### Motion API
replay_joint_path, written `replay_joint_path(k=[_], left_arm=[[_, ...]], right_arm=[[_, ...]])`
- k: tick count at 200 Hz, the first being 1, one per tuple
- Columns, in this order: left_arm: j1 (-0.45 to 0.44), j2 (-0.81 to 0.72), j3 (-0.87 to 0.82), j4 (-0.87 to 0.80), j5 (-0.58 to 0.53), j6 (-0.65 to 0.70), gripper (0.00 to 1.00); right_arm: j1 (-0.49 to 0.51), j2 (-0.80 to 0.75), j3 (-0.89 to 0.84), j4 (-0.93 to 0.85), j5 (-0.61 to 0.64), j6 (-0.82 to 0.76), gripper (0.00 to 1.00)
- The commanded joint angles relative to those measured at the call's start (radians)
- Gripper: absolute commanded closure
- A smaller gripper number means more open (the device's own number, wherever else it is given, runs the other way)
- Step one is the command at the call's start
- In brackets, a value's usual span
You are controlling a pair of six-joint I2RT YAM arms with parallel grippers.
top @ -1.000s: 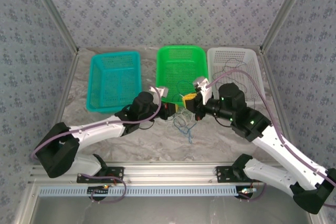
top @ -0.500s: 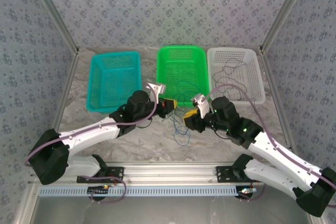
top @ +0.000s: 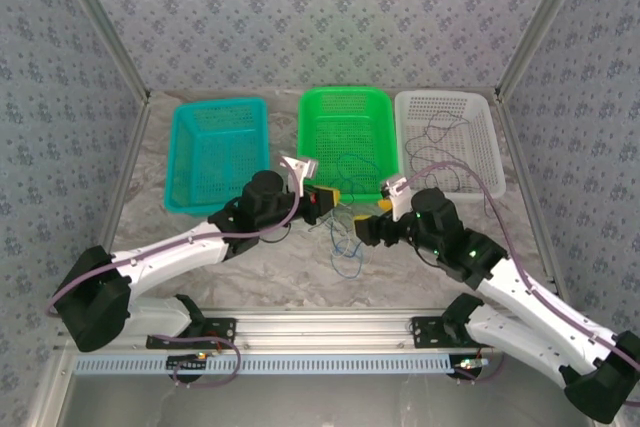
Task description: Untangle the cables
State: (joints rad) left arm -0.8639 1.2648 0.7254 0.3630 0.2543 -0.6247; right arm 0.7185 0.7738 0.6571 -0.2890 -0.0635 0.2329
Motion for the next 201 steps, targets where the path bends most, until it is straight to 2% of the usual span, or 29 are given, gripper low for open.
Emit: replay_joint_path(k=[1, 33, 100, 155, 180, 201], left_arm=[[-0.016, -0.026, 0.014, 0.052, 0.038, 0.022, 0.99], [-0.023, -0.04, 0.009, 0.058, 0.028, 0.023, 1.0], [-0.037, -0.093, -0.009, 0.092, 0.044, 0.02, 0.99], [-0.046, -0.092, -0.009, 0.087, 0.066, 0.013, 0.99], [-0.046, -0.104, -0.016, 0.098, 0.06, 0.011, 1.0], [-0.046, -0.124, -0.014, 0.102, 0.043, 0.021, 1.0]], right_arm=[[-0.013, 0.027, 0.0, 0.058, 0.041, 0.023, 0.19], [-0.013, 0.084, -0.018, 0.164, 0.012, 0.036, 0.18], [-0.025, 0.17, -0.055, 0.287, 0.118, 0.063, 0.2], [-0.038, 0.211, -0.076, 0.363, 0.149, 0.116, 0.2], [-0.049, 0.222, -0.077, 0.324, 0.13, 0.127, 0.26], [-0.051, 0.24, -0.097, 0.302, 0.116, 0.148, 0.4]])
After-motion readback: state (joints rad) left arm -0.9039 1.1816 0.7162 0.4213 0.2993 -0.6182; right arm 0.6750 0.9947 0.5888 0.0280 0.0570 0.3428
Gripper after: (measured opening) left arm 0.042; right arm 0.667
